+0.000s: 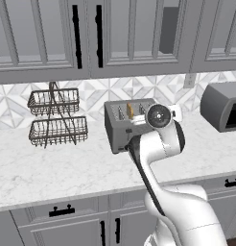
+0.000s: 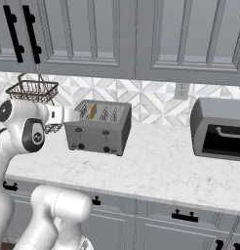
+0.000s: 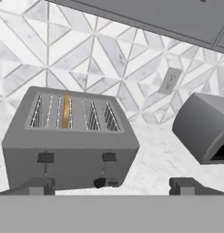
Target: Start the toaster. Once the lever pops up, take the bread to the plate on the dining counter.
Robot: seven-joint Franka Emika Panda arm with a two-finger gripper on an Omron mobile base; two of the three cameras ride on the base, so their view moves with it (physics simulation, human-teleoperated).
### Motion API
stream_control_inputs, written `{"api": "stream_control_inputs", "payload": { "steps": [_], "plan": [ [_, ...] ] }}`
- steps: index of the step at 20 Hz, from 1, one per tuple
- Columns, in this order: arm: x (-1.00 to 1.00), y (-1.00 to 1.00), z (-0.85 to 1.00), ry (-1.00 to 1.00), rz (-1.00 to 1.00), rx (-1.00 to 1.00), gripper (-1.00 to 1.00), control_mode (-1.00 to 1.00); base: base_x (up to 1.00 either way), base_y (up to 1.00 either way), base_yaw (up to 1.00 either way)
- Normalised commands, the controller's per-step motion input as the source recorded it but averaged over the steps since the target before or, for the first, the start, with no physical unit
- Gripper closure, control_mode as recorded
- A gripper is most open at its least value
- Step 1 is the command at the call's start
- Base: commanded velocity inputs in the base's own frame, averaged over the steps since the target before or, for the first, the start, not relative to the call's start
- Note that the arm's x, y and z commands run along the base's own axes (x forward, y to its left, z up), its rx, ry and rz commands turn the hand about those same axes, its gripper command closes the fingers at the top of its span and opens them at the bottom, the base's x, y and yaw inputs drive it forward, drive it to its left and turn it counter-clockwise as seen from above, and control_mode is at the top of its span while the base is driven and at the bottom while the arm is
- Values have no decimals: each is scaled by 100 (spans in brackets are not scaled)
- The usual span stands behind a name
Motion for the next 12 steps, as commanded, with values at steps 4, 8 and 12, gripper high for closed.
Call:
{"api": "stream_control_inputs", "payload": {
  "steps": [4,8,12],
  "plan": [
    [24,0,6,-2,-13,18,-100,-100,0,0,0],
    [34,0,0,0,3,12,-100,-100,0,0,0],
    [40,0,-1,0,4,6,-100,-100,0,0,0]
  ]
}}
